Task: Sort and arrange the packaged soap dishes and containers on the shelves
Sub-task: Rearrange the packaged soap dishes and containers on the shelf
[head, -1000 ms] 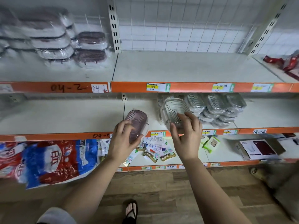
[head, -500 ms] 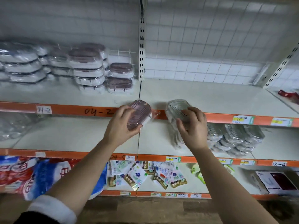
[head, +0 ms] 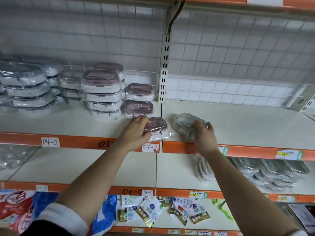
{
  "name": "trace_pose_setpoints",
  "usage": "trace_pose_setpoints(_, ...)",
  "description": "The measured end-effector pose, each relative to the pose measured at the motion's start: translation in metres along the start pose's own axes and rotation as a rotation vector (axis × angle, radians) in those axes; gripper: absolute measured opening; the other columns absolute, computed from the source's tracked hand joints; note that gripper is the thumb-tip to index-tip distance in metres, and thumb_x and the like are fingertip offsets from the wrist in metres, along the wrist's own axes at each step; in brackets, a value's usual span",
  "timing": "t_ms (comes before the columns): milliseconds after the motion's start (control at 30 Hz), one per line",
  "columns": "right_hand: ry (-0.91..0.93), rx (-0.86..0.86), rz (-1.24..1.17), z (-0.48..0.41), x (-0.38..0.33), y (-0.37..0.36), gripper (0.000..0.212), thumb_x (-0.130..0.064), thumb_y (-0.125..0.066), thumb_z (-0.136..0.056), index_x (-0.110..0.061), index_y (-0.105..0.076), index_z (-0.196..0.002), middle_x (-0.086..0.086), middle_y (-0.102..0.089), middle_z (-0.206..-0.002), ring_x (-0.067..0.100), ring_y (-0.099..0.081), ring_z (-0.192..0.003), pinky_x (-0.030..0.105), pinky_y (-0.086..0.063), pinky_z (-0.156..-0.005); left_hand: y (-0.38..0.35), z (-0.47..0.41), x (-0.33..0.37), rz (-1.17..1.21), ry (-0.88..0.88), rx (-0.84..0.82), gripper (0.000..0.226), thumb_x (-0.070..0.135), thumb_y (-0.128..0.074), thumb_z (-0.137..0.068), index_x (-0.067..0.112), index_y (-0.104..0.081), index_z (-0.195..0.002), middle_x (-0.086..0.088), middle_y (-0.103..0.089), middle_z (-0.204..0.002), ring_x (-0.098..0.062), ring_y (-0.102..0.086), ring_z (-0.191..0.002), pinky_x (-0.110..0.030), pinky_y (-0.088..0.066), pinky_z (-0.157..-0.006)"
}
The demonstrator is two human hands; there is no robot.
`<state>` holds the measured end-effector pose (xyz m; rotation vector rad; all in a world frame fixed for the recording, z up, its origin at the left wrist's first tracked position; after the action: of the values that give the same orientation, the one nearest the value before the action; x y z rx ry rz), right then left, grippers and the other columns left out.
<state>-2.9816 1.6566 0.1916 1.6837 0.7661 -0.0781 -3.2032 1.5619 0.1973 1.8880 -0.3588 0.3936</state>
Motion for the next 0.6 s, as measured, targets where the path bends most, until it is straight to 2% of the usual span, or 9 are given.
trace_pose_setpoints(67, -0.009, 0.005, -0.084, -0.011, -0.001, -0.002, 0.026, 0.001, -0.053, -0.085, -0.001, -0.059, -0.11, 0.016, -0.069, -0.106, 0.036, -0.05, -0.113, 0.04, -0.029, -0.11, -0.004, -0.003, -0.003, 0.015, 0.005, 0.016, 0.043, 0.041, -0.061, -0.081, 0.015, -0.052, -0.114, -0.004, -0.054, -0.118, -0.02, -0.047, -0.112, -0.032, -0.041, -0.09)
trace_pose_setpoints(133, -0.052, 0.028, -0.164, -0.018, 0.003, -0.001, 0.019, -0.011, -0.059, -0.088, -0.003, -0.06, -0.104, 0.014, -0.067, -0.104, 0.036, -0.047, -0.112, 0.04, -0.038, -0.1, -0.005, -0.005, -0.003, 0.003, -0.01, 0.044, 0.053, 0.054, -0.069, -0.078, 0.016, -0.053, -0.111, -0.004, -0.055, -0.114, -0.02, -0.048, -0.109, -0.034, -0.042, -0.09)
trace_pose_setpoints(233, -0.079, 0.033, -0.086, -0.028, 0.002, -0.008, 0.03, -0.036, -0.063, -0.087, -0.01, -0.054, -0.1, 0.006, -0.056, -0.109, 0.031, -0.043, -0.115, 0.04, -0.044, -0.085, 0.0, -0.007, -0.004, -0.01, -0.035, 0.101, 0.057, 0.056, -0.074, -0.074, 0.016, -0.055, -0.109, -0.002, -0.053, -0.11, -0.021, -0.048, -0.105, -0.035, -0.041, -0.091)
trace_pose_setpoints(300, -0.091, 0.028, -0.014, -0.032, 0.002, -0.012, 0.041, -0.048, -0.062, -0.086, -0.013, -0.049, -0.102, 0.003, -0.051, -0.112, 0.028, -0.04, -0.117, 0.04, -0.045, -0.08, 0.008, -0.007, -0.005, -0.002, -0.062, 0.144, 0.058, 0.06, -0.069, -0.075, 0.015, -0.055, -0.11, -0.002, -0.052, -0.111, -0.021, -0.048, -0.107, -0.037, -0.041, -0.093)
trace_pose_setpoints(433, -0.097, 0.024, 0.012, -0.042, 0.004, -0.016, 0.046, -0.052, -0.062, -0.084, -0.015, -0.046, -0.106, 0.001, -0.049, -0.117, 0.029, -0.04, -0.118, 0.042, -0.046, -0.079, 0.035, -0.015, -0.016, -0.098, -0.07, 0.284, 0.069, 0.07, -0.052, -0.079, 0.012, -0.057, -0.116, -0.006, -0.053, -0.118, -0.025, -0.047, -0.115, -0.04, -0.038, -0.103)
trace_pose_setpoints(500, -0.105, 0.037, 0.016, -0.043, 0.005, -0.017, 0.045, -0.051, -0.061, -0.085, -0.015, -0.045, -0.106, 0.0, -0.048, -0.117, 0.029, -0.039, -0.119, 0.043, -0.047, -0.078, 0.045, -0.026, -0.023, -0.145, -0.045, 0.306, 0.071, 0.069, -0.052, -0.081, 0.009, -0.057, -0.119, -0.01, -0.052, -0.122, -0.028, -0.046, -0.118, -0.041, -0.036, -0.105)
trace_pose_setpoints(600, -0.102, 0.078, 0.034, -0.04, 0.005, -0.019, 0.044, -0.05, -0.06, -0.086, -0.015, -0.044, -0.106, 0.0, -0.049, -0.118, 0.03, -0.038, -0.122, 0.045, -0.05, -0.076, 0.046, -0.048, -0.032, -0.229, -0.01, 0.241, 0.066, 0.059, -0.061, -0.083, 0.008, -0.054, -0.126, -0.013, -0.051, -0.127, -0.03, -0.043, -0.122, -0.039, -0.033, -0.106)
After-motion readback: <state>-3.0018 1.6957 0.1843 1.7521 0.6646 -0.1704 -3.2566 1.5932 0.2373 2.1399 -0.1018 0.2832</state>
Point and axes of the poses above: each hand's wrist, its own z-axis away from the middle knuckle, its own y-axis out of the back of the hand, x = y × z, the point moved 9 cm from there along -z, towards the middle knuckle
